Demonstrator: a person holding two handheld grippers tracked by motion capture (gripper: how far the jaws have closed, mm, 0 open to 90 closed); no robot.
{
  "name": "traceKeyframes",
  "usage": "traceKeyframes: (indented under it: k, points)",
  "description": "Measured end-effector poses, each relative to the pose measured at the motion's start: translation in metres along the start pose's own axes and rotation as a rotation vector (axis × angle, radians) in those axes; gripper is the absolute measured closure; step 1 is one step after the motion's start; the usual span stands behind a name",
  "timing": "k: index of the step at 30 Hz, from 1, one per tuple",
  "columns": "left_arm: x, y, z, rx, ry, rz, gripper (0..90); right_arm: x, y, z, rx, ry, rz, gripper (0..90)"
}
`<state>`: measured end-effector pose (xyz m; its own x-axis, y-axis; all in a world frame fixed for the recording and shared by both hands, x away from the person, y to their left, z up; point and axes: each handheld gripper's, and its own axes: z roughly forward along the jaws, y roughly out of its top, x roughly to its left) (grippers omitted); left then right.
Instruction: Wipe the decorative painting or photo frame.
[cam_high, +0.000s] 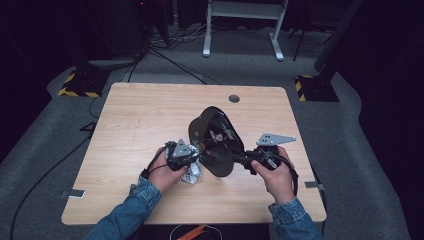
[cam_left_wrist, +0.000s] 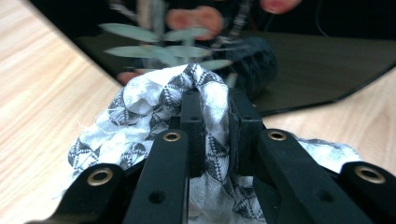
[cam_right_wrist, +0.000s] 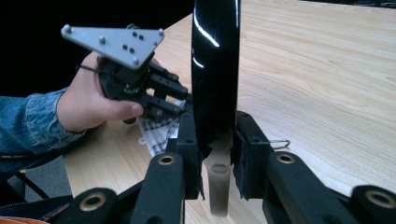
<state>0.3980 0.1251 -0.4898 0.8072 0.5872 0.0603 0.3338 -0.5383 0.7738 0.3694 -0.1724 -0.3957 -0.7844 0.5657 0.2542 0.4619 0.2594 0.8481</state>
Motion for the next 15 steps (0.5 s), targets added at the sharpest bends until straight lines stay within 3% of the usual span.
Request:
traceKeyframes:
  k: [5, 10, 15]
  points:
    - [-0.010, 0.001, 0.003, 0.009, -0.039, 0.019, 79.4, 0.000, 0.000, 0.000, 0.000, -0.002, -0.001, 75.6]
    - [-0.022, 0.003, 0.007, 0.002, -0.119, 0.050, 79.2, 0.000, 0.001, 0.000, 0.001, -0.004, 0.002, 75.6]
    - [-0.030, 0.005, 0.009, 0.001, -0.158, 0.080, 79.0, -0.001, 0.001, 0.000, -0.001, -0.004, 0.008, 75.7]
